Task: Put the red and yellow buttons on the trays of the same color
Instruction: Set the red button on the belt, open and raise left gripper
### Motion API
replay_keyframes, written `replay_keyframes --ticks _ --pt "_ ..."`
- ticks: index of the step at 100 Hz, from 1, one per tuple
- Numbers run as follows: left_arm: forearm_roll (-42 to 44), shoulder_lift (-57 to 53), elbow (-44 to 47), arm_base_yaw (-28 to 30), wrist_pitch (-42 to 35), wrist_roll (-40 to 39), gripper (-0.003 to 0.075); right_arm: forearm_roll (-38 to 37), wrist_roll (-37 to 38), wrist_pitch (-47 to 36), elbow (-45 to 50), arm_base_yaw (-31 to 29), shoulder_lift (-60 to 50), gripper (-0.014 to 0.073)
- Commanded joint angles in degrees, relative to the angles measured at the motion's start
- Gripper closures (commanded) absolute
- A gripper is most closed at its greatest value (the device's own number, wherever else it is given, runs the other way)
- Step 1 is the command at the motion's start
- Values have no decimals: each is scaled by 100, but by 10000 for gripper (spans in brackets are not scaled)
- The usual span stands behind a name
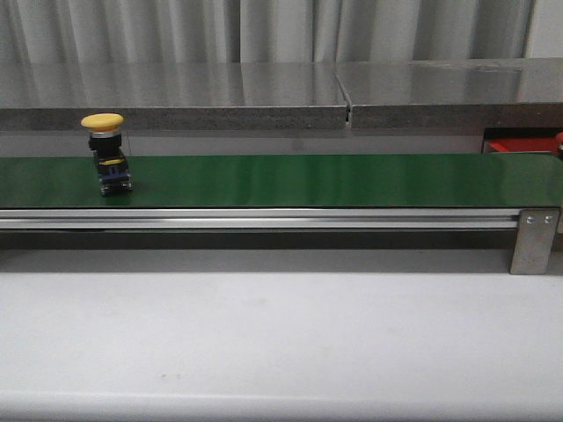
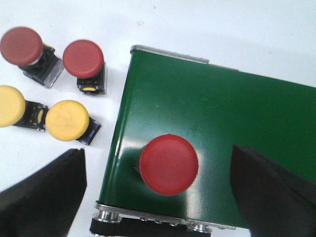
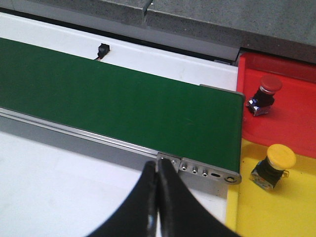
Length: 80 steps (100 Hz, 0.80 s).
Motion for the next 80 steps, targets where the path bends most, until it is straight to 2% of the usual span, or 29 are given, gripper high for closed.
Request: replay_keyframes --ticks 1,3,10,22,24,48,80 --pt "-176 -570 -97 -129 -118 114 202 45 -45 -430 -150 4 -21 712" --pt "-176 -611 -83 -153 -104 126 223 45 -45 -430 -150 4 -21 712" --pt "-226 -830 17 -282 -69 148 378 45 -45 -430 -150 4 -21 712" --pt "-214 -1234 270 -640 -55 274 715 45 -45 -430 -150 4 -21 712" --pt "-190 -1279 322 -706 -55 273 745 45 -45 -430 -150 4 -21 712" --pt "-109 -2213 1002 -1373 -479 288 741 45 -45 -451 -150 4 -21 712" --pt "-175 -3604 2110 -1809 -823 248 741 45 -45 -464 -150 4 -21 712"
